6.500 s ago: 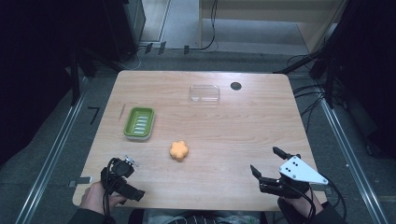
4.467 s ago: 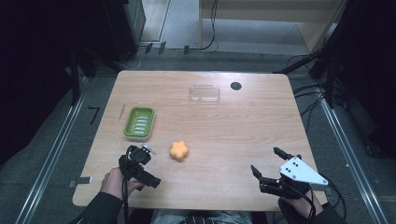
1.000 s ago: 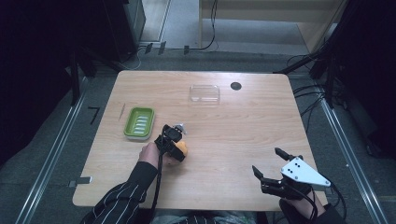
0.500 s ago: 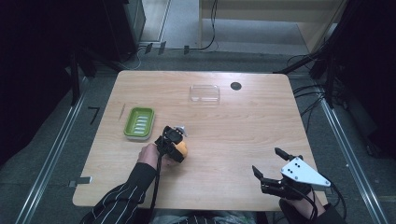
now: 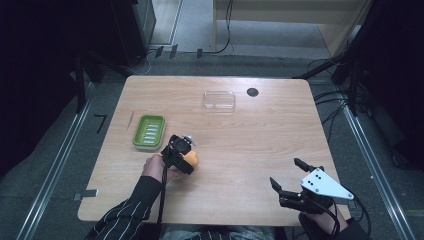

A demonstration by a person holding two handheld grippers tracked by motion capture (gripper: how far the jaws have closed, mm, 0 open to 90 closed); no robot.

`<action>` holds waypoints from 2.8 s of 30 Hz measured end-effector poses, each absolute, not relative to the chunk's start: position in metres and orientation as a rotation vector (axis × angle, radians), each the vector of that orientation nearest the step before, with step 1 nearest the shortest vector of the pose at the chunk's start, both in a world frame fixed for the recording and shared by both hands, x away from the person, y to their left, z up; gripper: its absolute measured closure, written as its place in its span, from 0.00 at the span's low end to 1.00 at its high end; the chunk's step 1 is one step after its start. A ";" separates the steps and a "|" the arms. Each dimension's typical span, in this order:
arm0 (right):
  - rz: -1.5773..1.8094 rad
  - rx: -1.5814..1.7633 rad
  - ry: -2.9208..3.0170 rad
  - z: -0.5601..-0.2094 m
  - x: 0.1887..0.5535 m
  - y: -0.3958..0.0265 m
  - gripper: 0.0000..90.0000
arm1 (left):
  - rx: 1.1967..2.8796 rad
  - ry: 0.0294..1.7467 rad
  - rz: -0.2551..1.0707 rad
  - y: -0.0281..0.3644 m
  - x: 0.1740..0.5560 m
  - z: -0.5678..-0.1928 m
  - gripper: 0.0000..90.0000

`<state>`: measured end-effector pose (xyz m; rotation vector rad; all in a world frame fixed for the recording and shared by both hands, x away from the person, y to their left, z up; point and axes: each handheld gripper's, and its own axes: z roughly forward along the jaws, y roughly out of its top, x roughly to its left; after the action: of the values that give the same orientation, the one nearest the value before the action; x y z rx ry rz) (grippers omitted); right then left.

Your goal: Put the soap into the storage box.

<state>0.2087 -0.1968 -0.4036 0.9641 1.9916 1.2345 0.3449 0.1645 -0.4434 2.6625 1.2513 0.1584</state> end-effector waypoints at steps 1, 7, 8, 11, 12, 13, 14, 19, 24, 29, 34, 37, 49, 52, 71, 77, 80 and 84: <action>1.235 0.964 1.989 -0.404 0.209 -0.197 0.15 | 2.669 1.253 0.160 0.166 0.345 -0.443 0.44; 1.237 0.962 1.989 -0.404 0.208 -0.197 0.15 | 2.662 1.269 0.162 0.173 0.341 -0.441 0.44; 1.236 0.965 1.988 -0.404 0.208 -0.197 0.15 | 2.663 1.271 0.161 0.174 0.341 -0.440 0.44; 1.239 0.966 1.988 -0.403 0.209 -0.197 0.15 | 2.660 1.278 0.164 0.178 0.340 -0.439 0.44; 1.239 0.966 1.988 -0.404 0.209 -0.197 0.15 | 2.661 1.279 0.165 0.178 0.340 -0.439 0.44; 1.240 0.965 1.987 -0.404 0.209 -0.197 0.15 | 2.657 1.282 0.172 0.180 0.340 -0.438 0.44; 1.240 0.965 1.987 -0.403 0.208 -0.197 0.15 | 2.655 1.286 0.171 0.180 0.339 -0.438 0.44; 1.237 0.965 1.988 -0.404 0.209 -0.197 0.15 | 2.651 1.286 0.170 0.184 0.338 -0.435 0.44; 1.241 0.964 1.986 -0.403 0.208 -0.197 0.15 | 2.656 1.293 0.180 0.187 0.336 -0.433 0.44; 1.238 0.963 1.990 -0.404 0.209 -0.197 0.15 | 2.655 1.296 0.181 0.190 0.334 -0.432 0.44; 1.240 0.964 1.989 -0.404 0.209 -0.197 0.15 | 2.650 1.297 0.185 0.192 0.333 -0.430 0.44; 1.239 0.964 1.991 -0.404 0.209 -0.197 0.15 | 2.650 1.298 0.186 0.194 0.333 -0.429 0.44; 1.242 0.965 1.989 -0.404 0.209 -0.197 0.15 | 2.641 1.314 0.208 0.199 0.332 -0.425 0.44; 1.240 0.964 1.990 -0.404 0.209 -0.197 0.15 | 2.635 1.323 0.205 0.201 0.332 -0.424 0.44; 1.237 0.967 1.993 -0.404 0.209 -0.197 0.15 | 2.578 1.363 0.252 0.214 0.337 -0.415 0.44; 1.239 0.966 1.991 -0.404 0.209 -0.197 0.15 | 2.563 1.371 0.267 0.219 0.342 -0.411 0.44; 1.237 0.965 1.991 -0.404 0.209 -0.197 0.15 | 2.553 1.380 0.269 0.222 0.345 -0.410 0.44; 1.239 0.966 1.991 -0.404 0.209 -0.197 0.15 | 2.542 1.396 0.272 0.226 0.349 -0.410 0.44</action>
<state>0.2092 -0.1969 -0.4036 0.9663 1.9908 1.2385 0.3489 0.2256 -0.4101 2.5423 1.3958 0.2721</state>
